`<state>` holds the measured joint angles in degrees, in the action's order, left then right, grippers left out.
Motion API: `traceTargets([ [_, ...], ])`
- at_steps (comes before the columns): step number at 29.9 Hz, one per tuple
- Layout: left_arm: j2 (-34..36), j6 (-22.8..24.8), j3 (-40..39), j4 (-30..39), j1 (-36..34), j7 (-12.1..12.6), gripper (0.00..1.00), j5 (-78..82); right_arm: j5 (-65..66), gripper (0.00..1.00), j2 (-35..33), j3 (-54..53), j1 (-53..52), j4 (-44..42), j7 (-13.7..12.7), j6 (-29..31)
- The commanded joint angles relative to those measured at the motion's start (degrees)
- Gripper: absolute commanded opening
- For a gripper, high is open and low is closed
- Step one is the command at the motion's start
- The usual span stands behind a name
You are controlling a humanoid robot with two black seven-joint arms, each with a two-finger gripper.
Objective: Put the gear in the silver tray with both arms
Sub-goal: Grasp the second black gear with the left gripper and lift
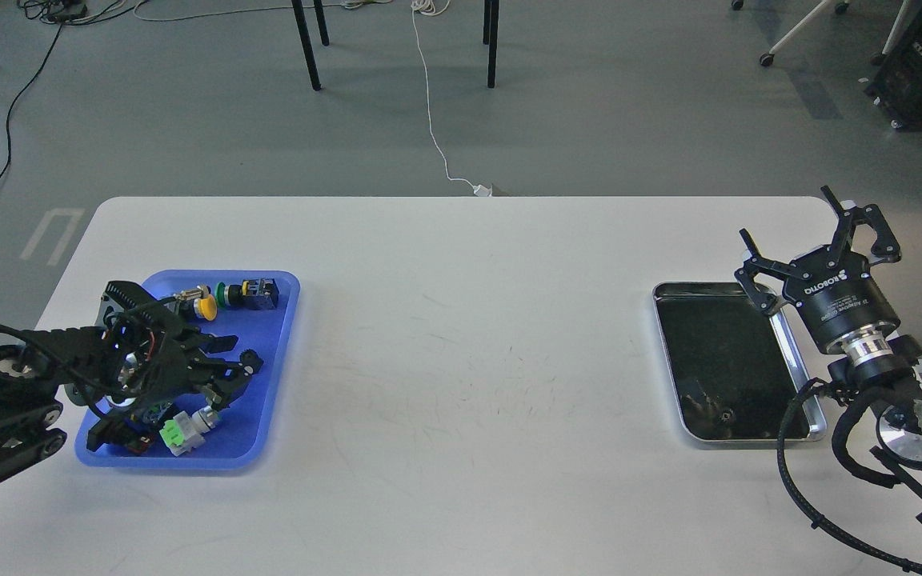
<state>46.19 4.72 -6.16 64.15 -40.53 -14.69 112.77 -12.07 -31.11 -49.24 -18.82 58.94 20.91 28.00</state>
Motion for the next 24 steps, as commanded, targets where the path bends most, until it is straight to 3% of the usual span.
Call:
traceTargets([
  [1,-0.3,-0.1,0.1,-0.7,0.0,0.0,0.51,0.0,-0.1,0.96,0.0,-0.2,0.0,0.0,0.0,0.0],
  [15,-0.5,-0.1,0.0,-0.7,-0.2,-0.3,0.36,-0.3,0.0,0.96,-1.4,-0.1,0.0,-0.2,0.0,0.0],
  [21,-0.6,-0.1,0.0,-0.8,0.0,-0.3,0.37,-0.6,0.0,0.96,-1.5,-0.1,-0.1,0.0,0.0,0.0],
  [24,-0.6,-0.1,-0.1,-0.8,-0.2,-0.3,0.43,-0.6,0.0,0.96,-1.4,-0.1,-0.1,0.0,0.0,0.0],
])
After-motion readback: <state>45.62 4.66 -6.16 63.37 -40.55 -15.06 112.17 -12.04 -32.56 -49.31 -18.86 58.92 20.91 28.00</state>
